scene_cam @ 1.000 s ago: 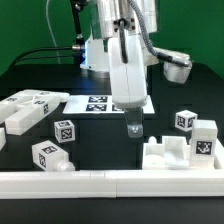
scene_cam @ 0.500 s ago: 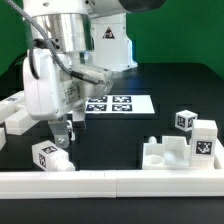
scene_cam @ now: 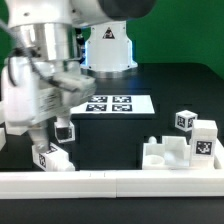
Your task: Assemble chair
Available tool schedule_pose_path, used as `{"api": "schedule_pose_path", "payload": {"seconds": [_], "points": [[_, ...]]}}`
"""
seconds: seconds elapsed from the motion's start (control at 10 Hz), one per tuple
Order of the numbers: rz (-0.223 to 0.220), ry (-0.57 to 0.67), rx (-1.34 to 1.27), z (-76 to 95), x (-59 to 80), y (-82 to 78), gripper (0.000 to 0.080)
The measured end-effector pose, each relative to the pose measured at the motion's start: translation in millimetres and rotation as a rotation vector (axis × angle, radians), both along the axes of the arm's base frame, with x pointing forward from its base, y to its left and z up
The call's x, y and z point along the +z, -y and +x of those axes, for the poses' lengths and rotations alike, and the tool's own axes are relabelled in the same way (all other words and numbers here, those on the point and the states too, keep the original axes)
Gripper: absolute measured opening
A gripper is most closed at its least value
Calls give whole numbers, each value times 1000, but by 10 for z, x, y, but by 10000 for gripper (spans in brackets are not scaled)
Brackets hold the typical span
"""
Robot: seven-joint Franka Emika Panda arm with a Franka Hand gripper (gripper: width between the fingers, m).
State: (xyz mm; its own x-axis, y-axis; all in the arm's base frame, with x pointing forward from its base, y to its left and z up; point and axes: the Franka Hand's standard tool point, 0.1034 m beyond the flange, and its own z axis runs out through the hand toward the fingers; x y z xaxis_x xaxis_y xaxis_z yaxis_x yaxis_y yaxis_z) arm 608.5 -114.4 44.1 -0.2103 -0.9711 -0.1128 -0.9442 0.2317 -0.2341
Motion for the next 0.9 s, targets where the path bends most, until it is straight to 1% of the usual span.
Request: {"api": "schedule_pose_path", "payload": {"seconds": [0.1, 0.2, 0.3, 0.4, 0.5, 0.7, 0.9], "points": [[6, -4, -23, -40, -43, 86, 649], [12, -14, -26, -57, -59, 92, 649], [40, -75, 14, -91, -89, -27, 649], [45, -118, 82, -90, -78, -80, 649], [50, -131, 95, -97, -93, -94, 649], [52, -137, 95, -117, -129, -98, 649], [41, -122, 79, -125, -146, -26, 649]]}}
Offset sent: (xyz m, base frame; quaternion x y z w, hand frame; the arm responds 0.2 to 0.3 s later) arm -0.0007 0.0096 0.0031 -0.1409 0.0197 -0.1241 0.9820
